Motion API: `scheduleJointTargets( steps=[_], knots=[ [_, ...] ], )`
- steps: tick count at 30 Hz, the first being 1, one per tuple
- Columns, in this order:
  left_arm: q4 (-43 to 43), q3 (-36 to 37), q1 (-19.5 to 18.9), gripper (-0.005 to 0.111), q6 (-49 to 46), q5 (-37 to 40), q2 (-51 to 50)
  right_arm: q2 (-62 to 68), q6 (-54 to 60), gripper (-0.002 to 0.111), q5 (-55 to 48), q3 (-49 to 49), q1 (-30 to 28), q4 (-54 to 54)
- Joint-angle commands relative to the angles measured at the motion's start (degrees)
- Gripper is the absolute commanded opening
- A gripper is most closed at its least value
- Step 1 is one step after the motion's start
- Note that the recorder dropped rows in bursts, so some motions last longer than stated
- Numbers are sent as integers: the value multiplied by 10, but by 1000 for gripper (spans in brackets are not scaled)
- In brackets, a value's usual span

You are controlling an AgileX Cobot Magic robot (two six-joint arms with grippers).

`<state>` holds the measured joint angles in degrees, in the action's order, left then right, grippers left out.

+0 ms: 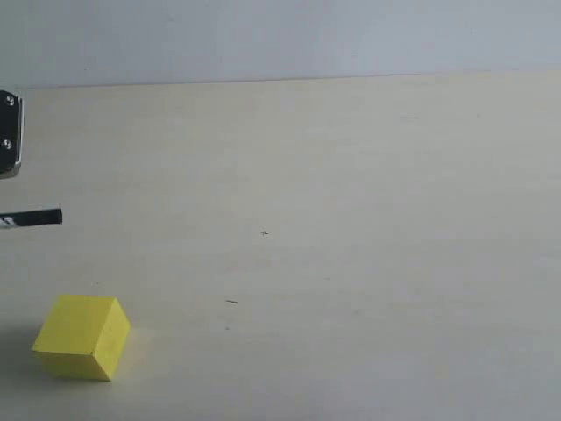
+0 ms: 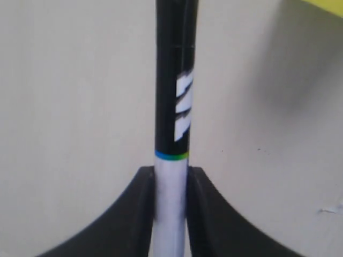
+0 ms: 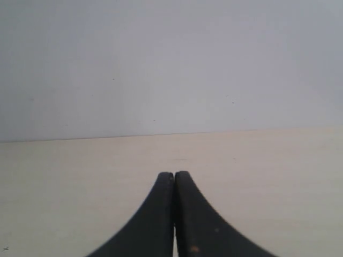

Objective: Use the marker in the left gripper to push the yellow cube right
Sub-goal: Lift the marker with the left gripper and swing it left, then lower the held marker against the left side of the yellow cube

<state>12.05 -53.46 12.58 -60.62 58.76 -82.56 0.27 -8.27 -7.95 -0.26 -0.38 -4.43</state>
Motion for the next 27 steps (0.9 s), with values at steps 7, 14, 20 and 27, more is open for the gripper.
scheduleJointTargets(
  steps=[7,14,20,27],
  knots=[
    [-106,58,-132,0,-223,-57,1,-3,2,0,3,3,0,-1],
    [-48,111,-174,0,-216,-75,-28,-3,2,0,3,3,0,-1],
    [-45,119,-174,0,-219,-94,-60,-3,2,0,3,3,0,-1],
    [-47,121,-161,0,-216,-91,-96,-3,2,0,3,3,0,-1]
  ],
)
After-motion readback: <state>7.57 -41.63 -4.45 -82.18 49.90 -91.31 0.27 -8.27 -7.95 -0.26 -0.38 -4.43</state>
